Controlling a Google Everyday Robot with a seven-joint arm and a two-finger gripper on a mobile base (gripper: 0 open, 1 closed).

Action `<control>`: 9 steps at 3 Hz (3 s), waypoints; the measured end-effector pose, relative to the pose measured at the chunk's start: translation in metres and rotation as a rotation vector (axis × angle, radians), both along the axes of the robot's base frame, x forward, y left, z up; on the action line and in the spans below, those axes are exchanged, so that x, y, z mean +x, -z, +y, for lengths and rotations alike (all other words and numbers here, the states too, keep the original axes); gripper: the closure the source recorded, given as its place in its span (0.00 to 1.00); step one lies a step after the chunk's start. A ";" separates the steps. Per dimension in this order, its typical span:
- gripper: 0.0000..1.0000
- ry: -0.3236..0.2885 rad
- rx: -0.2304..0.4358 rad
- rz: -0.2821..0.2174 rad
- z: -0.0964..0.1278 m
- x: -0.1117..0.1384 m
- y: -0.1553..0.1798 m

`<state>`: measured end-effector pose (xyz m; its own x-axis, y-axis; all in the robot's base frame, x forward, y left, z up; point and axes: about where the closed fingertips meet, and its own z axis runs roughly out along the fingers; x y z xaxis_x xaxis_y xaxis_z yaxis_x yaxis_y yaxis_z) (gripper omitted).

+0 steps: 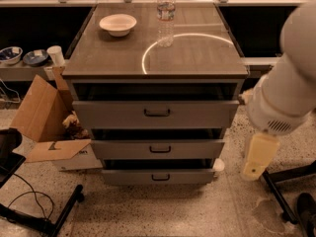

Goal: Open middle drawer

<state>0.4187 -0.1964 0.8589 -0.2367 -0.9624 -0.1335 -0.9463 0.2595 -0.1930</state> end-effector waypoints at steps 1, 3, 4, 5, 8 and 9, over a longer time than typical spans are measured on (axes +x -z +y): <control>0.00 -0.016 -0.076 0.021 -0.006 0.000 0.082; 0.00 -0.034 -0.140 0.023 -0.012 0.008 0.139; 0.00 -0.044 -0.103 0.056 0.000 0.010 0.161; 0.00 -0.064 -0.043 0.100 0.016 0.025 0.219; 0.00 -0.046 -0.008 0.095 0.025 0.113 0.365; 0.00 -0.046 -0.029 0.103 0.026 0.138 0.393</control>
Offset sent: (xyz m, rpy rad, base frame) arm 0.0193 -0.0128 -0.2146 -0.1962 0.0459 0.0582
